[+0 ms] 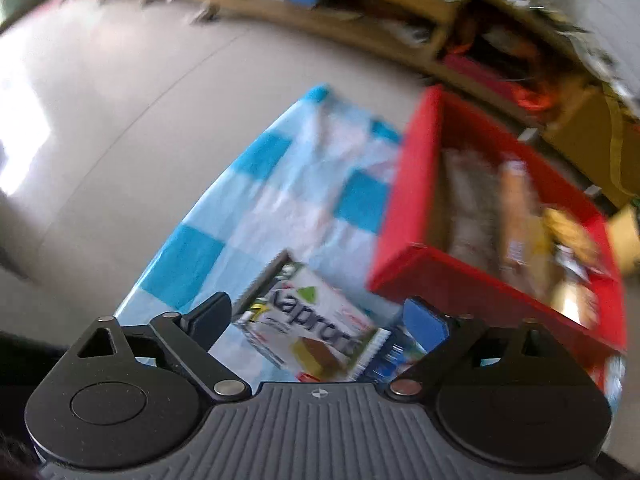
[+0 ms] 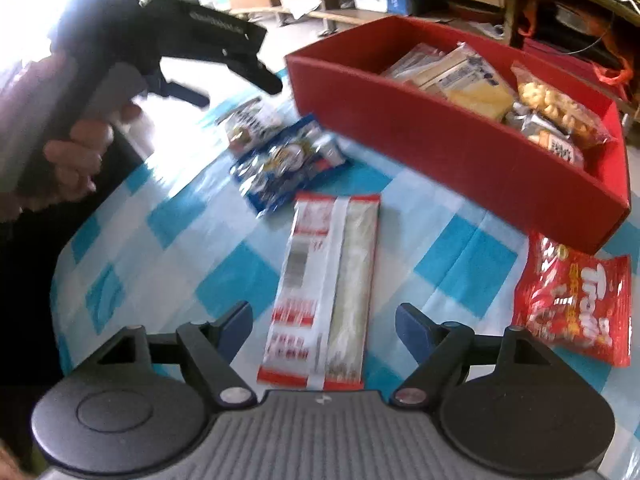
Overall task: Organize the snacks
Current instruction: 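Withdraw both tools from the box toward the Kaprons wafer and red-white bar, then grasp the Kaprons wafer with the left tool while the right tool approaches the red-white bar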
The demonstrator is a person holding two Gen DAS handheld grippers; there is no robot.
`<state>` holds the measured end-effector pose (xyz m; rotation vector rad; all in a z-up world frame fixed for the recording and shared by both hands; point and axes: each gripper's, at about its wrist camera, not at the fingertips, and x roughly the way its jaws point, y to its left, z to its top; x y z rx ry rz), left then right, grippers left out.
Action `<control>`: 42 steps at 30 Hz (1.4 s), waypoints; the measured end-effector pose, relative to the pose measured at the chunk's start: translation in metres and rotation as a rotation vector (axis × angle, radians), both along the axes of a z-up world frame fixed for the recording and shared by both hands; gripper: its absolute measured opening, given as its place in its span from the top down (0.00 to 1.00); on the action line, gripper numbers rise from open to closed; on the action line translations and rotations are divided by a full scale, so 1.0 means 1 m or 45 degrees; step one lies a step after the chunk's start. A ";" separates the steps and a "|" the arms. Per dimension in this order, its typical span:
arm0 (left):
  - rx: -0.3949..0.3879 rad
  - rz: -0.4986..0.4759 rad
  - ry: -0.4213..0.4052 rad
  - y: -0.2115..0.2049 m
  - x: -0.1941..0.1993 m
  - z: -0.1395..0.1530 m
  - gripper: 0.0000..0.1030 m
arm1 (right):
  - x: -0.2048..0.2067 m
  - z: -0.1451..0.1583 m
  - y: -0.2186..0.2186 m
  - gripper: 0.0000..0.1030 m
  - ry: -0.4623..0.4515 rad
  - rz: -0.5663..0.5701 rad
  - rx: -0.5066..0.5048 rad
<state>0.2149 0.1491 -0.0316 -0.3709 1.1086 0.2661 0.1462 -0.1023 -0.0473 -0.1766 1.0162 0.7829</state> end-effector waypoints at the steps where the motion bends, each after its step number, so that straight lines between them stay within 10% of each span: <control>1: 0.027 0.025 0.038 0.001 0.004 -0.007 0.13 | 0.002 0.000 0.002 0.25 -0.009 0.001 -0.005; 15: 0.199 -0.100 0.146 -0.026 -0.008 -0.018 0.19 | 0.007 -0.009 0.005 0.25 0.004 0.030 -0.044; 25: 0.082 -0.363 0.279 -0.060 -0.115 -0.015 0.16 | -0.014 -0.009 -0.008 0.25 0.027 0.018 -0.118; 36: -0.305 0.105 0.144 -0.030 -0.193 -0.007 0.06 | -0.016 0.002 -0.010 0.25 0.019 -0.047 -0.065; 42: -0.167 -0.150 0.183 -0.072 -0.194 -0.002 0.08 | -0.014 0.004 -0.016 0.25 0.018 -0.061 -0.071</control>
